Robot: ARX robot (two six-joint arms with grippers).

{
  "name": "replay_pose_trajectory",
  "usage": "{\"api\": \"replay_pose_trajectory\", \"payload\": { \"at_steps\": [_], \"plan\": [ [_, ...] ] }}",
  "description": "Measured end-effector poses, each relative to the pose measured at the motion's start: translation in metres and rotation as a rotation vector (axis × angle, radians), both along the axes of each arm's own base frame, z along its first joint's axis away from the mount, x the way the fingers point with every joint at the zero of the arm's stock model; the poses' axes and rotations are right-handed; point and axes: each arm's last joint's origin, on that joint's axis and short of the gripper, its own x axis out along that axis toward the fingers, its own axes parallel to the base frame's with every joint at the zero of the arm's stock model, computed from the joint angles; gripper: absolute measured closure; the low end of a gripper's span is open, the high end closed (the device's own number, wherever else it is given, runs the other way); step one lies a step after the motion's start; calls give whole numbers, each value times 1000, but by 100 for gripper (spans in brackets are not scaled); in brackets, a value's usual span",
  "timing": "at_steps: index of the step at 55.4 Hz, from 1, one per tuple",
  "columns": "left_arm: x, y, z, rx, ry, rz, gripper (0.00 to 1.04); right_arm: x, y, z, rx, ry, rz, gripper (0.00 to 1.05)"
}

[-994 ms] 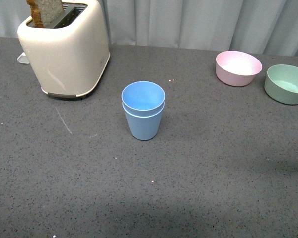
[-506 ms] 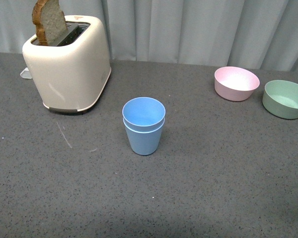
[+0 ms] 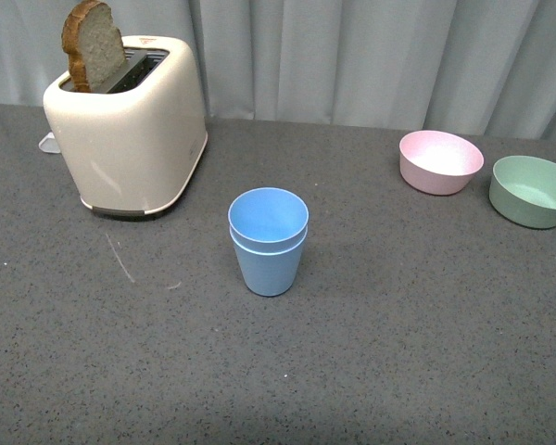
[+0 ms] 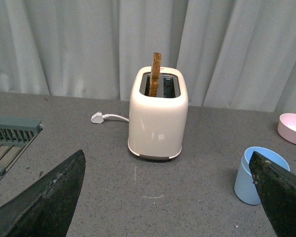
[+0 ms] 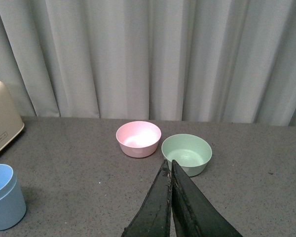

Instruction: Stack blue cups with both arms

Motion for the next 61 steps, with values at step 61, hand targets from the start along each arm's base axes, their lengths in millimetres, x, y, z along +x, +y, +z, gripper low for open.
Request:
{"api": "replay_pose_trajectory", "payload": {
  "at_steps": [61],
  "plan": [
    [0,0,0,0,0,0,7,-32,0,-1,0,-5,3,104]
  ]
}}
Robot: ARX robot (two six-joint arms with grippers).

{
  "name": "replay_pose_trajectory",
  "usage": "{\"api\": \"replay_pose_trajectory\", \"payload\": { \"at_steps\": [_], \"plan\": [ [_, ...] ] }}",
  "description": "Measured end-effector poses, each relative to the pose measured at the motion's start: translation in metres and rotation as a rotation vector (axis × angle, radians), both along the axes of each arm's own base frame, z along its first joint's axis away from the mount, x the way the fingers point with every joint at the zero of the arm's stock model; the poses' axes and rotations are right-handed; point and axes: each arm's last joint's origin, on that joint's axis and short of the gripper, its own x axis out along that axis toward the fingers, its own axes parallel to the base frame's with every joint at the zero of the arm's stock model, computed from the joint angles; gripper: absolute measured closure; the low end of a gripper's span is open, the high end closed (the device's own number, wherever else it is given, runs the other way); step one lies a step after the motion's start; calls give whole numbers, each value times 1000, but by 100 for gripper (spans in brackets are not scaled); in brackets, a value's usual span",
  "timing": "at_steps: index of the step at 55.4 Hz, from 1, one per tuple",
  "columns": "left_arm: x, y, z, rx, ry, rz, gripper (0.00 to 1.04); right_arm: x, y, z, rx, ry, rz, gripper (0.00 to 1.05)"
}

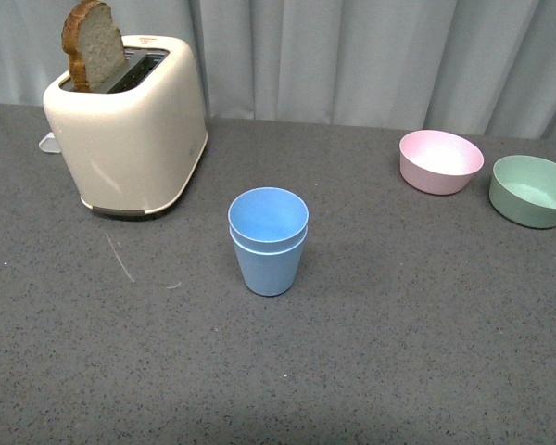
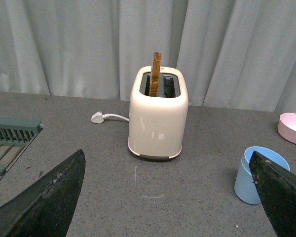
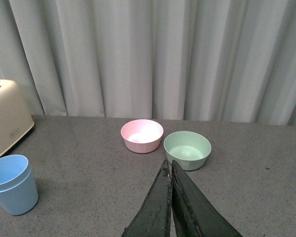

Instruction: Stack blue cups with both arms

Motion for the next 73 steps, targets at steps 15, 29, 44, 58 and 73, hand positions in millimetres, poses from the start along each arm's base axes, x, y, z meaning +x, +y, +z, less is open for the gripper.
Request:
{"api": "replay_pose_trajectory", "payload": {
  "at_steps": [15,29,44,58,73],
  "plan": [
    [0,0,0,0,0,0,7,0,0,0,-2,0,0,59],
    [0,0,0,0,0,0,7,0,0,0,-2,0,0,14],
    [0,0,0,0,0,0,7,0,0,0,-1,0,0,10],
    [0,0,0,0,0,0,7,0,0,0,-1,0,0,10],
    [0,0,0,0,0,0,7,0,0,0,-1,0,0,10]
  ]
}}
